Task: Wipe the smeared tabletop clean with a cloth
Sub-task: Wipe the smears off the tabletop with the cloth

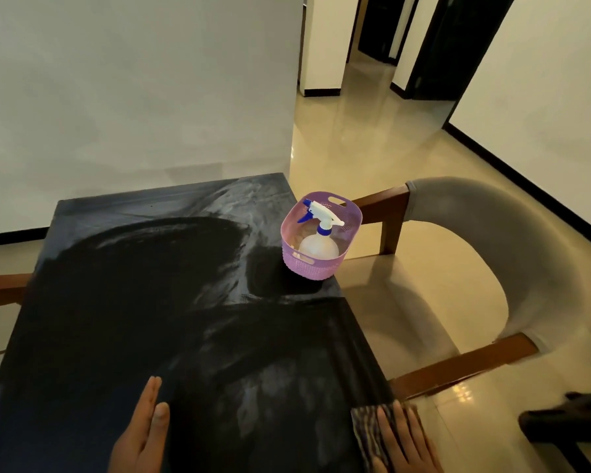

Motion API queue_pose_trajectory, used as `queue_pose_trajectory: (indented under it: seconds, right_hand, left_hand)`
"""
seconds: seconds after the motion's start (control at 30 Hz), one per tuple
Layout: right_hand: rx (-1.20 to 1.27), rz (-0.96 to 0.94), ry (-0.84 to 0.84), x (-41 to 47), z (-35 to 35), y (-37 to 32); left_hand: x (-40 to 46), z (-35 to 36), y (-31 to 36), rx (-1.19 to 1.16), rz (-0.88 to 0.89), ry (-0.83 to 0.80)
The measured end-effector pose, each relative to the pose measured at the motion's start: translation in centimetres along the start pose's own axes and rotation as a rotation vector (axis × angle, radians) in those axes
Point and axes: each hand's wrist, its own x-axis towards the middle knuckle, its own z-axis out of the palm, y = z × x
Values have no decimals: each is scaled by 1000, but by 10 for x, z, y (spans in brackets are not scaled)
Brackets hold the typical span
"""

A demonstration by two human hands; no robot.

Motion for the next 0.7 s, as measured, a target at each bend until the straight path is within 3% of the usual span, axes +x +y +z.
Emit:
queue_pose_trajectory:
  seconds: [0.07, 0.13, 0.2, 0.37, 0.43, 0.57, 0.7]
  right_hand:
    - [-73, -46, 24, -8, 1, 5]
    - [41, -43, -11, -9, 0, -1]
    - [104, -8, -135, 27, -1, -19]
    - [93, 49, -267, 168, -9, -84]
    - [113, 23, -300, 182, -5, -122]
    - [138, -248, -218, 106, 8, -199]
    - [154, -567, -332, 39, 13, -228]
  left_hand:
    - [0, -2, -3, -6, -19, -40]
    - [-2, -3, -6, -13, -50, -38]
    - [-6, -3, -14, 6, -67, -18]
    - [-19, 4, -25, 83, -56, -13]
    - [-19, 1, -23, 65, -51, 9]
    - [-13, -10, -17, 40, -28, 47]
    - [-2, -16, -9, 64, -31, 72]
